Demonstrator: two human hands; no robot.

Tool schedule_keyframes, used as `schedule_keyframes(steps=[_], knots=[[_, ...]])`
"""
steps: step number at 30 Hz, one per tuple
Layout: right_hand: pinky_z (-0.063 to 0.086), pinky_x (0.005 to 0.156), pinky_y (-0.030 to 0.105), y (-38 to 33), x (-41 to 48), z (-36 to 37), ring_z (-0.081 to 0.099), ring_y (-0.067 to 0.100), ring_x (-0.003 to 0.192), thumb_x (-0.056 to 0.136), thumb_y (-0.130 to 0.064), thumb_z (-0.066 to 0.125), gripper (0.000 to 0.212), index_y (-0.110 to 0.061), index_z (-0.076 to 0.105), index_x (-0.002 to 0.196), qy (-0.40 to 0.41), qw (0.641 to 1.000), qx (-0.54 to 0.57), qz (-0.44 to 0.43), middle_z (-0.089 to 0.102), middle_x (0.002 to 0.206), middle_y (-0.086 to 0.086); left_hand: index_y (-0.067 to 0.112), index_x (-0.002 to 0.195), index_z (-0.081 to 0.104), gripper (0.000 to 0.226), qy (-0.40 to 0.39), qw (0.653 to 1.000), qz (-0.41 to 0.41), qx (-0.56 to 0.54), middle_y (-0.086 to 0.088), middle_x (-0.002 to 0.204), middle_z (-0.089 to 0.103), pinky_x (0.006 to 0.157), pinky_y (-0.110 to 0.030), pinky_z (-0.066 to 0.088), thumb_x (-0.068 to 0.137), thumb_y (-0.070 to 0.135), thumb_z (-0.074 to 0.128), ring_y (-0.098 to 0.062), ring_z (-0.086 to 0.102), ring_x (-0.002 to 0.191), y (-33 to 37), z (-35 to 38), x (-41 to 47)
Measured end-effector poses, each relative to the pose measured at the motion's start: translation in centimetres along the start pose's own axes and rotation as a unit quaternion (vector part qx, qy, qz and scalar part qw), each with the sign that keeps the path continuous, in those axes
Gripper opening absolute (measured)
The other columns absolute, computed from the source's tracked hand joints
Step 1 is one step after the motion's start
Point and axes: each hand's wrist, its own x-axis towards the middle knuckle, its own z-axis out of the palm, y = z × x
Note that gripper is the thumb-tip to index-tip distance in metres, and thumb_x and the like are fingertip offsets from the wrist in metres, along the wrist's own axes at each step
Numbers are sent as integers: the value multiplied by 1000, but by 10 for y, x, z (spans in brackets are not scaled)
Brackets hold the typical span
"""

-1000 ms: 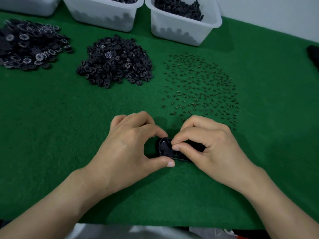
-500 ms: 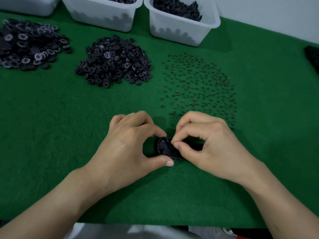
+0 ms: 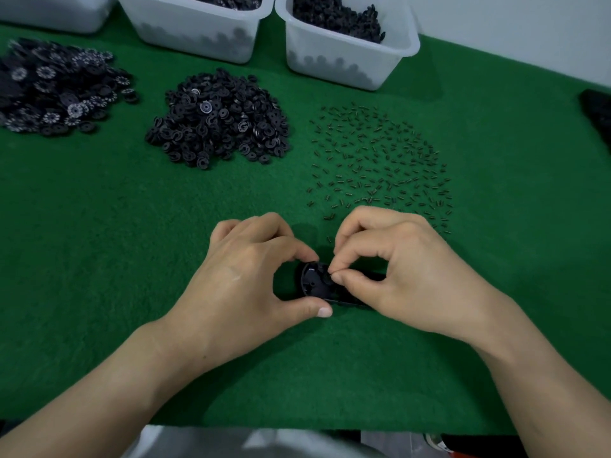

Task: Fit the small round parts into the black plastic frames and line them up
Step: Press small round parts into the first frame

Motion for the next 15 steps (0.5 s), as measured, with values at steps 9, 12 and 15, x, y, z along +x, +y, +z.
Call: schedule_keyframes(steps=[9, 12, 15], knots=[[45, 74, 26, 0, 0, 1, 56, 7, 79, 77, -13, 71, 7, -20, 70, 76, -7, 1000, 25, 6, 60, 85, -8, 31, 93, 66, 50, 6, 1000, 3, -1, 13, 85, 49, 86, -25, 28, 58, 66, 61, -1, 42, 82, 0, 1, 0], [48, 75, 39, -3, 0, 6, 55, 13, 84, 78, -15, 67, 5, -18, 67, 74, 2, 999, -38, -7, 59, 86, -7, 32, 92, 66, 51, 2, 1000, 2, -4, 14, 86, 49, 86, -25, 28, 58, 69, 56, 0, 44, 84, 0, 1, 0], [49, 71, 40, -4, -2, 8, 56, 15, 82, 78, -16, 67, 4, -16, 66, 74, 7, 998, -62, -14, 60, 84, -5, 31, 91, 67, 48, 6, 1000, -2, 0, 13, 85, 50, 87, -27, 28, 57, 65, 62, -4, 46, 83, 1, 0, 0]])
